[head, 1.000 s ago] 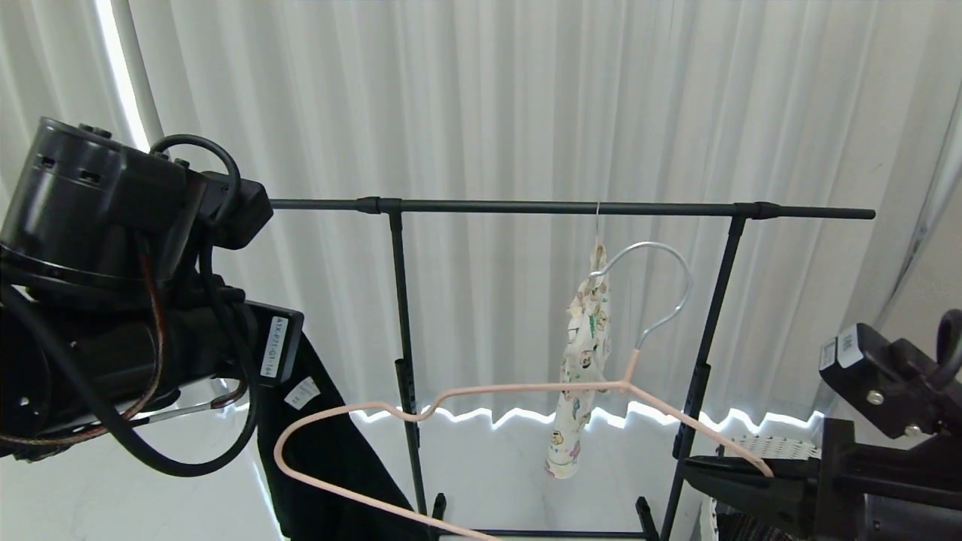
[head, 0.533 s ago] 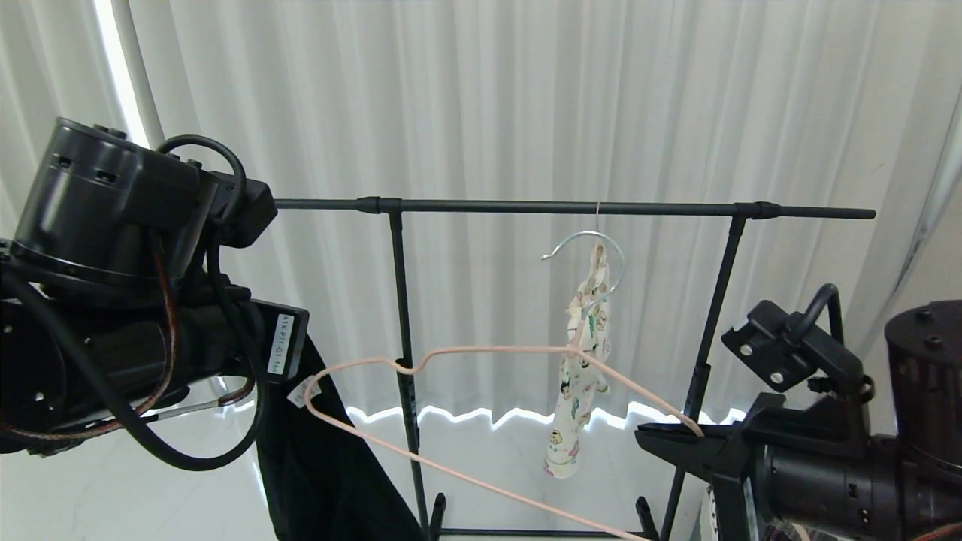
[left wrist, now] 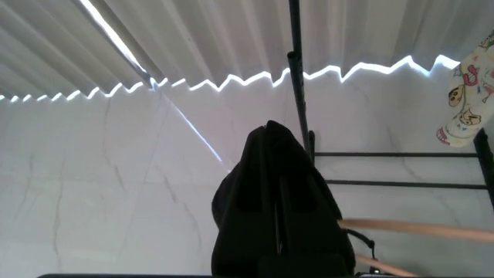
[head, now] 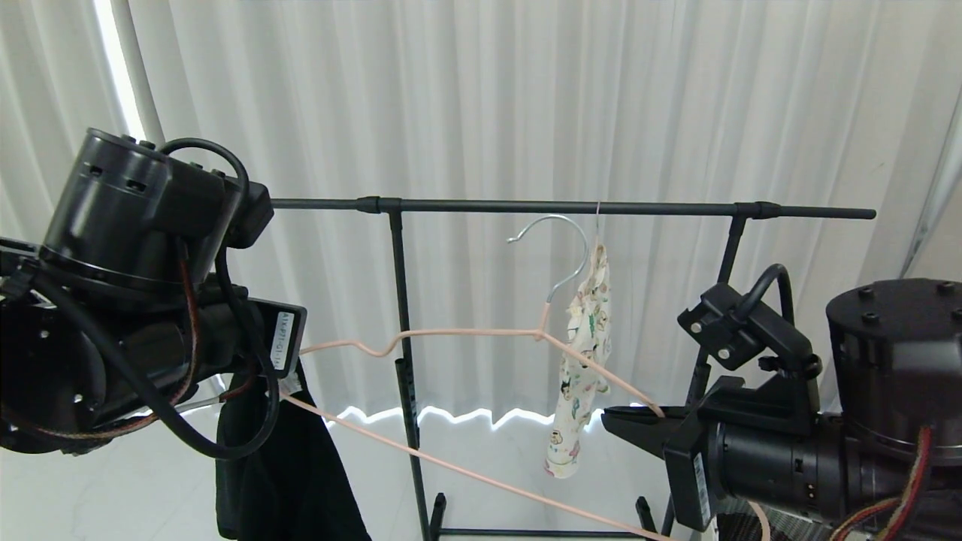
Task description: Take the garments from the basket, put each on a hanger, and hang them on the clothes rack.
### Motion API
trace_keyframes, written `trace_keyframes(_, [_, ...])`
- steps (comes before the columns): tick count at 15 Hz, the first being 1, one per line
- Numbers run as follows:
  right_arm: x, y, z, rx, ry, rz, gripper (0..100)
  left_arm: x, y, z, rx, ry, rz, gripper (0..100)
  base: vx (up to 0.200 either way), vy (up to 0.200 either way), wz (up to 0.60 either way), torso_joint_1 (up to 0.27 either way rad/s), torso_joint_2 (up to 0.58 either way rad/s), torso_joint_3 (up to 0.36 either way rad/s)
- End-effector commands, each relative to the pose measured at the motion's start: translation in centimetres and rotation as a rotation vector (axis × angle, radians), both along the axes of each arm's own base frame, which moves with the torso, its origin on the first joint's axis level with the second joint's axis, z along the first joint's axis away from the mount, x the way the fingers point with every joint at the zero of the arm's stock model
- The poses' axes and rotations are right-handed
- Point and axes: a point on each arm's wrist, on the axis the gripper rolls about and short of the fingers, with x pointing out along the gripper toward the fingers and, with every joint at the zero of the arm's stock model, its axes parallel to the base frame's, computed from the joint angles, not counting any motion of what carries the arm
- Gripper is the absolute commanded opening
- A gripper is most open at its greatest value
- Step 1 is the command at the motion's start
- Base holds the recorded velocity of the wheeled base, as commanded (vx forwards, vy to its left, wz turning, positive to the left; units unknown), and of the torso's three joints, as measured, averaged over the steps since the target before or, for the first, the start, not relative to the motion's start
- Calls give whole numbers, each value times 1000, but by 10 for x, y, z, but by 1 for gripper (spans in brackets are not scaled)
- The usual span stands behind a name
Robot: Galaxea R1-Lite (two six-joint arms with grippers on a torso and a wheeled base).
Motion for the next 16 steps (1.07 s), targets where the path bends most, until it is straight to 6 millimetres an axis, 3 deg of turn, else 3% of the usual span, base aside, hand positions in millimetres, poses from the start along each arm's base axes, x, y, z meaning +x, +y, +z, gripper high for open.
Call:
trace_keyframes(1, [0, 1, 1, 2, -2, 1, 0, -1, -1, 1, -1, -2, -6, 0, 0, 0, 0, 0, 0, 0])
trace_keyframes(9, [11, 6, -1, 19, -19, -50, 0, 1, -5, 4, 8, -22, 4, 0, 0, 0, 0, 0, 0, 0])
trace_keyframes(16, [26, 22, -4, 47, -54, -89, 0, 3, -10, 11, -25, -44, 3, 0, 0, 0, 0, 0, 0, 0])
